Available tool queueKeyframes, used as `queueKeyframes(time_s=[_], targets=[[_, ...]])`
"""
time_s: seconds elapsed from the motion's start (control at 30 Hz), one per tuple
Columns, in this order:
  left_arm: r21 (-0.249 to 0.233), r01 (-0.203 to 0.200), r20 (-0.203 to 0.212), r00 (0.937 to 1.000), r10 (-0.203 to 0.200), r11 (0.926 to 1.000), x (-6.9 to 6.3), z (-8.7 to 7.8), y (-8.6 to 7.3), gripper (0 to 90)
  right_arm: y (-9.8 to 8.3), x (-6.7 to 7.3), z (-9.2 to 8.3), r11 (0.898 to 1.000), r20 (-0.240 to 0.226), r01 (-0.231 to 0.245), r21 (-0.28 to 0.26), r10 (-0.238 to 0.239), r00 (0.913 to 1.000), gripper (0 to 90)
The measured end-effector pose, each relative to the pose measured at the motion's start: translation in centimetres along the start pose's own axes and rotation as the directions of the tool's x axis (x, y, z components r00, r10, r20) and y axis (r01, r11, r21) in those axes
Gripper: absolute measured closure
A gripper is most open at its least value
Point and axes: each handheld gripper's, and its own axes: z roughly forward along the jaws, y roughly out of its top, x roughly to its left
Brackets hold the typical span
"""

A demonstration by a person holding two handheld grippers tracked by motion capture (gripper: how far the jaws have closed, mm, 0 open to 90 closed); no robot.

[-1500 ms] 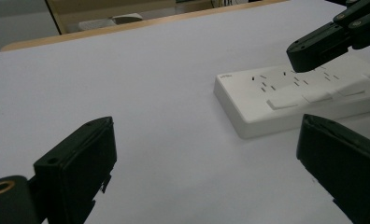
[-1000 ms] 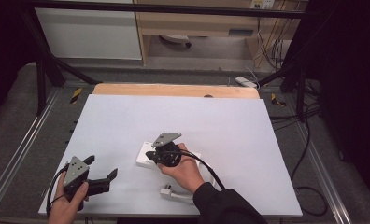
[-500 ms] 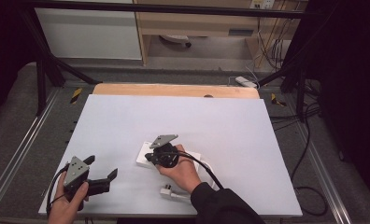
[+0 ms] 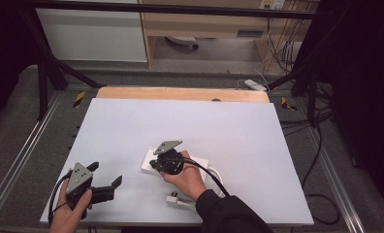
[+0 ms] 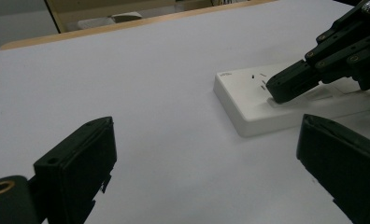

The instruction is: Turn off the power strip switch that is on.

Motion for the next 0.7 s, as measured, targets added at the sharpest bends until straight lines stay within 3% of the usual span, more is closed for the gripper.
queueKeyframes(time_s=[0.7], targets=[[0.006, -0.001, 0.001, 1.0, 0.001, 1.0, 0.0, 0.02, -0.02, 4.8, 0.04, 0.04, 0.16, 1.0, -0.002, 0.009, 0.006, -0.009, 1.0, 90.0]])
